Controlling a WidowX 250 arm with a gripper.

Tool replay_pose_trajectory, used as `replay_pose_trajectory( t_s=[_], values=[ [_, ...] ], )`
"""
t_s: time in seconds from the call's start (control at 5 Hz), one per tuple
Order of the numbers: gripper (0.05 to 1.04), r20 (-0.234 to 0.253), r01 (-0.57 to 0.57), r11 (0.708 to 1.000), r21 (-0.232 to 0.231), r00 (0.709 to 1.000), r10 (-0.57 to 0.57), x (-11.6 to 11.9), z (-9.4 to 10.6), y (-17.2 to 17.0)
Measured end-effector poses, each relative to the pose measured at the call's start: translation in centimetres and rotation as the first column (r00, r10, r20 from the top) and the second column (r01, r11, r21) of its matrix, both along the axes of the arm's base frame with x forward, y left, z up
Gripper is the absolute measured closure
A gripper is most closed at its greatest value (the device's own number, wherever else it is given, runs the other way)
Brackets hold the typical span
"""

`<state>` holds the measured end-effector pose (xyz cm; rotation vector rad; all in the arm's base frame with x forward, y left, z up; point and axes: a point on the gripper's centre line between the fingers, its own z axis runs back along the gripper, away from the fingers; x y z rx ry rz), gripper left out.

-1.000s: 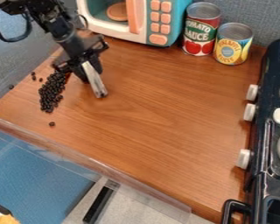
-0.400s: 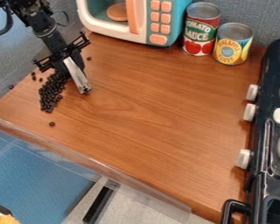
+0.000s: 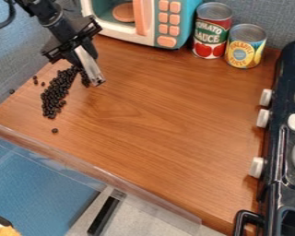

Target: Sweep into pile

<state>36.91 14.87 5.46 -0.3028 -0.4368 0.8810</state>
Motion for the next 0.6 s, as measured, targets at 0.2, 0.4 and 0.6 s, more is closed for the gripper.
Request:
replay_pose_trajectory(
  t_s=[0.2, 0.4, 0.6],
  values=[
    [0.704, -0.02, 0.038, 0.999, 0.026, 0.999, -0.037, 1.2, -1.0, -1.5],
    [0.704, -0.085, 0.01, 0.994, 0.11, 0.996, 0.0, 2.5, -3.4, -1.9],
    [0.704, -0.098, -0.026, 0.989, 0.145, 0.994, 0.04, 4.0, -3.5, -1.9]
  ],
)
